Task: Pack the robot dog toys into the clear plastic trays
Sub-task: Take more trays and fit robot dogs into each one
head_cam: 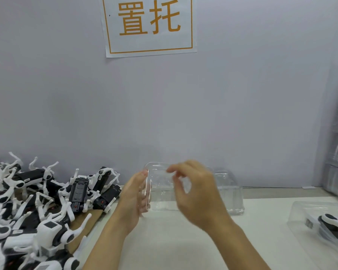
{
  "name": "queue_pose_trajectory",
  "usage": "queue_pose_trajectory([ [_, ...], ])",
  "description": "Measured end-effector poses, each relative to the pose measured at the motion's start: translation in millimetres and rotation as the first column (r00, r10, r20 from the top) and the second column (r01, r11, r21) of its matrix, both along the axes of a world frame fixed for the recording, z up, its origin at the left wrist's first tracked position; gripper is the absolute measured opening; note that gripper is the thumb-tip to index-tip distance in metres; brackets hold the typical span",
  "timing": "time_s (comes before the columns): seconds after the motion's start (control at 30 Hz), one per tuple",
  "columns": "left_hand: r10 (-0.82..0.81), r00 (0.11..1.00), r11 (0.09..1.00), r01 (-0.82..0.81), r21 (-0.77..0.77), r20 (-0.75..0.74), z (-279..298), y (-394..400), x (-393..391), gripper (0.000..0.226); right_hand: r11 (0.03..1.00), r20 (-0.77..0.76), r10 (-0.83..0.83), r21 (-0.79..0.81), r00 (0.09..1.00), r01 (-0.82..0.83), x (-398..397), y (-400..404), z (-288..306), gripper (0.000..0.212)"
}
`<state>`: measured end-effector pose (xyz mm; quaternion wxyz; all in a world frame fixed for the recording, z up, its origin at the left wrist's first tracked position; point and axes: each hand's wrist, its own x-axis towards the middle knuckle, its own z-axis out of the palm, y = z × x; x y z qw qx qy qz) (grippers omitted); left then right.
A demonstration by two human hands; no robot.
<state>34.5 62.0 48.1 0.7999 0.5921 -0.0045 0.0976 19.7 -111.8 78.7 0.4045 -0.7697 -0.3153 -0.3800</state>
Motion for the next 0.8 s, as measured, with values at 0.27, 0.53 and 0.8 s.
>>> queue_pose_trajectory([
  [0.27,-0.060,0.977,0.998,0.063,0.007,-0.202,-11,3,2,0.050,0.989,-0.521,-0.128,-0.127,0.844,0.071,25,-50,-11,0.048],
  [0.53,0.294,0.946,0.941,-0.261,0.216,-0.134,-19,16,15,0.029,0.952,-0.676,-0.209,-0.307,0.706,-0.013,31,-59,-18,0.055],
  [0.8,0.590,0.804,0.638,-0.410,0.652,-0.072,-58,43,31,0.029,0.832,-0.758,-0.368,-0.527,0.538,-0.173,24,-59,-22,0.047],
])
